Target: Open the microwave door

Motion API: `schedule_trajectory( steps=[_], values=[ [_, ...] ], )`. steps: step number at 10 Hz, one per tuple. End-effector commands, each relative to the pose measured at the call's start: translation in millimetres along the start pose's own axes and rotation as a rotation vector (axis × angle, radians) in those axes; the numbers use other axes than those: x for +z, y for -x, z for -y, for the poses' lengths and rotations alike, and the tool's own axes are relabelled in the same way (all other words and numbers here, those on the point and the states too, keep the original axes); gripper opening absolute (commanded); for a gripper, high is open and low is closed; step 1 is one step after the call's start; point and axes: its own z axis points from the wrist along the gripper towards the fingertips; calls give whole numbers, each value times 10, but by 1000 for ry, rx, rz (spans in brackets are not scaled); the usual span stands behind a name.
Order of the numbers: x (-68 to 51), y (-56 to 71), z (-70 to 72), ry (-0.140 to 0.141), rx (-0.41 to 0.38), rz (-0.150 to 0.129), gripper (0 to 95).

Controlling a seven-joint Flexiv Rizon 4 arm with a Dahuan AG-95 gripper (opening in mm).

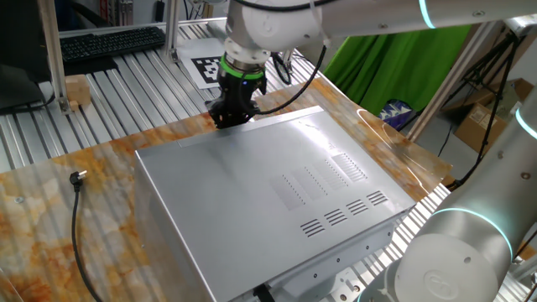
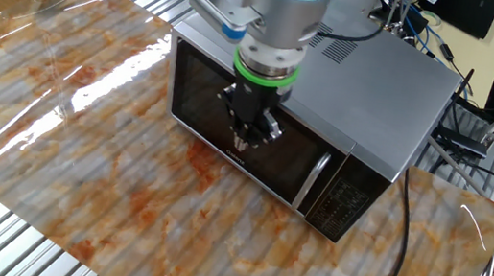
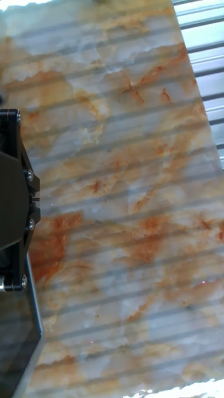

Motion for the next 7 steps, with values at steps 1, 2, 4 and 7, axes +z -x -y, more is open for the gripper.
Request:
schedule_trajectory(
  steps=[1, 2, 4, 7],
  values=[
    [11, -23, -61, 0, 9, 2, 0],
    [21, -44, -119, 1, 20, 1, 0],
    [22, -68, -205, 2, 35, 0, 0],
    [33, -97, -361, 2, 62, -1, 0]
  ],
)
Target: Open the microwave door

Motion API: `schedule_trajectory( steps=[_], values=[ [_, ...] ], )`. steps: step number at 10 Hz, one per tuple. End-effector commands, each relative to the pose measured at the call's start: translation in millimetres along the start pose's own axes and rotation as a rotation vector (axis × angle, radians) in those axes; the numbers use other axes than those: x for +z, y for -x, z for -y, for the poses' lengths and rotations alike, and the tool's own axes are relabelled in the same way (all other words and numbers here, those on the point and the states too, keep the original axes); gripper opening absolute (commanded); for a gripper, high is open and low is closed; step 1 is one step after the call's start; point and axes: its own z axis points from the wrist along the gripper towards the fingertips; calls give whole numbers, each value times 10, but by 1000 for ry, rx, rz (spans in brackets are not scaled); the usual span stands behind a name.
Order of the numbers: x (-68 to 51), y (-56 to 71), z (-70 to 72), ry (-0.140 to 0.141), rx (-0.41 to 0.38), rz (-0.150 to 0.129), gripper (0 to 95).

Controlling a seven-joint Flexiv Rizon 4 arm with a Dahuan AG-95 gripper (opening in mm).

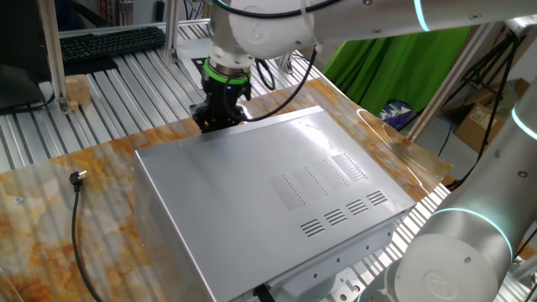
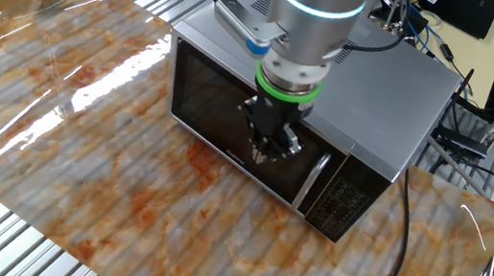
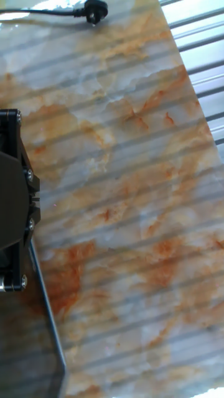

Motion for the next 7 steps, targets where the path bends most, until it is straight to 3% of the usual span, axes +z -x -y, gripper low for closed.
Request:
schedule_trajectory(
  steps=[1, 7],
  values=[
    [1, -25, -75, 1, 13, 0, 0],
    [26, -57, -174, 3, 28, -3, 0]
  ],
)
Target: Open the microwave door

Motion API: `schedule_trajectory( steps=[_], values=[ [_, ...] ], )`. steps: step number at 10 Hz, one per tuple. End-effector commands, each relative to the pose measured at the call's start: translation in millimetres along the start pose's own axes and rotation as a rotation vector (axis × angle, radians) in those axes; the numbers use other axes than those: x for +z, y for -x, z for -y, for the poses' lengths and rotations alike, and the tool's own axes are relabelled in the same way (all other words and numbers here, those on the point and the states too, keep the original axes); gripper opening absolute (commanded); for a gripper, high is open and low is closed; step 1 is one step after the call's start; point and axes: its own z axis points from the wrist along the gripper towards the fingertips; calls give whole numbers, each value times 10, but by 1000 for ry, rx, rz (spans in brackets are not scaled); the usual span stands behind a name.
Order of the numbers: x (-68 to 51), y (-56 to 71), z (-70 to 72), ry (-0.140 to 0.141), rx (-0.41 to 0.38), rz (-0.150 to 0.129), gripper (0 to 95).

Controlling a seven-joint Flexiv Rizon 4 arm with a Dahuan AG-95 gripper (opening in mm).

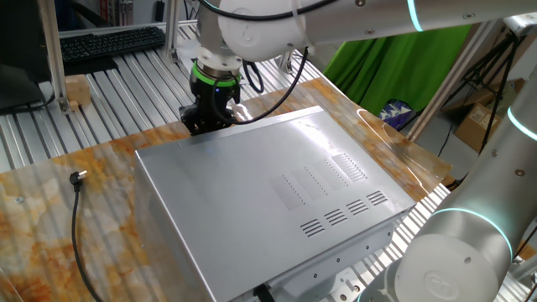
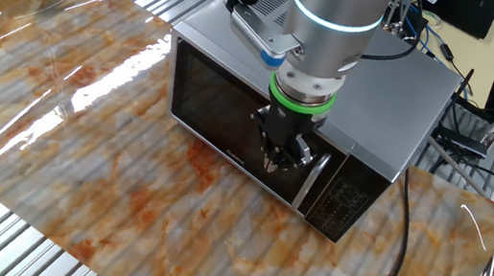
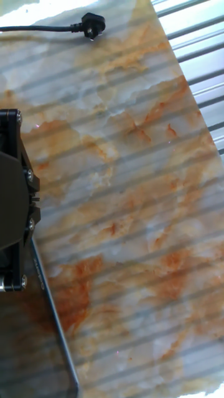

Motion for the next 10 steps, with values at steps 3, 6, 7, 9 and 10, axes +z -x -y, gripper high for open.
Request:
schedule_trajectory(
  steps=[3, 6, 7, 9, 10],
  values=[
    [22, 12, 3, -7, -5, 3, 0],
    [22, 12, 3, -4, -47, 0, 0],
    [22, 12, 3, -5, -69, -2, 0],
    [22, 12, 3, -2, -147, -1, 0],
    [22, 12, 3, 8, -184, -6, 0]
  ],
)
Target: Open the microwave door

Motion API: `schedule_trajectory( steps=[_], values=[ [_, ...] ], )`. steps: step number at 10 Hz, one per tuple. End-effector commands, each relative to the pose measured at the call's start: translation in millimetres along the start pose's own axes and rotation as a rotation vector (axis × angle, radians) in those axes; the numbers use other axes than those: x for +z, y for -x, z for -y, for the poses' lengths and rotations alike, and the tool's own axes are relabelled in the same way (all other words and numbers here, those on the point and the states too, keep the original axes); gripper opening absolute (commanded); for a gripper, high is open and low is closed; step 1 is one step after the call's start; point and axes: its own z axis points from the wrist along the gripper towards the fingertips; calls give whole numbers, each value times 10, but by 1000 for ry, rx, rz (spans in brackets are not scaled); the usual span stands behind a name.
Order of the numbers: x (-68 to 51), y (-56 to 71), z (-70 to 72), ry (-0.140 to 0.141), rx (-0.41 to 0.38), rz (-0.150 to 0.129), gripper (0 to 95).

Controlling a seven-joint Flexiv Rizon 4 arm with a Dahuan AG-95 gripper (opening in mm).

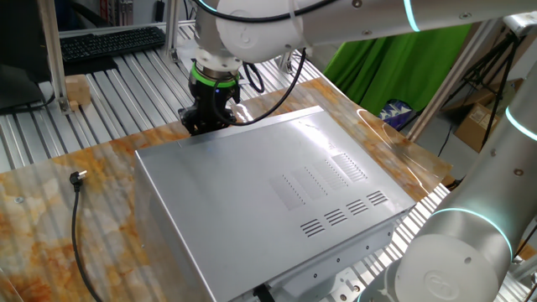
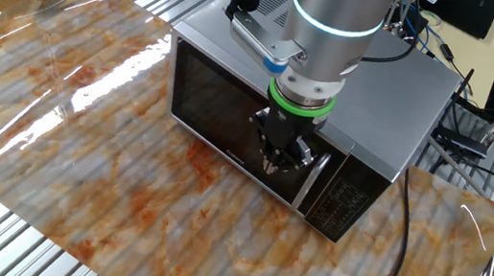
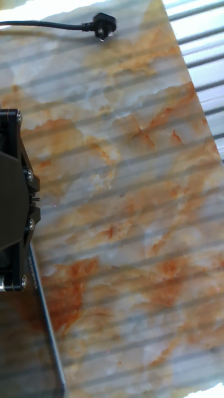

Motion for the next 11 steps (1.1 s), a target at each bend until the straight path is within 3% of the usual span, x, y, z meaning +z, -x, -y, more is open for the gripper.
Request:
schedule_trajectory(
  steps=[1, 4, 6, 9, 11],
  values=[
    [2, -1, 0, 14, -102, 1, 0],
    [2, -1, 0, 10, -156, -1, 0],
    [2, -1, 0, 23, -206, -9, 0],
    [2, -1, 0, 24, -157, -45, 0],
    [2, -1, 0, 27, -141, -44, 0]
  ],
)
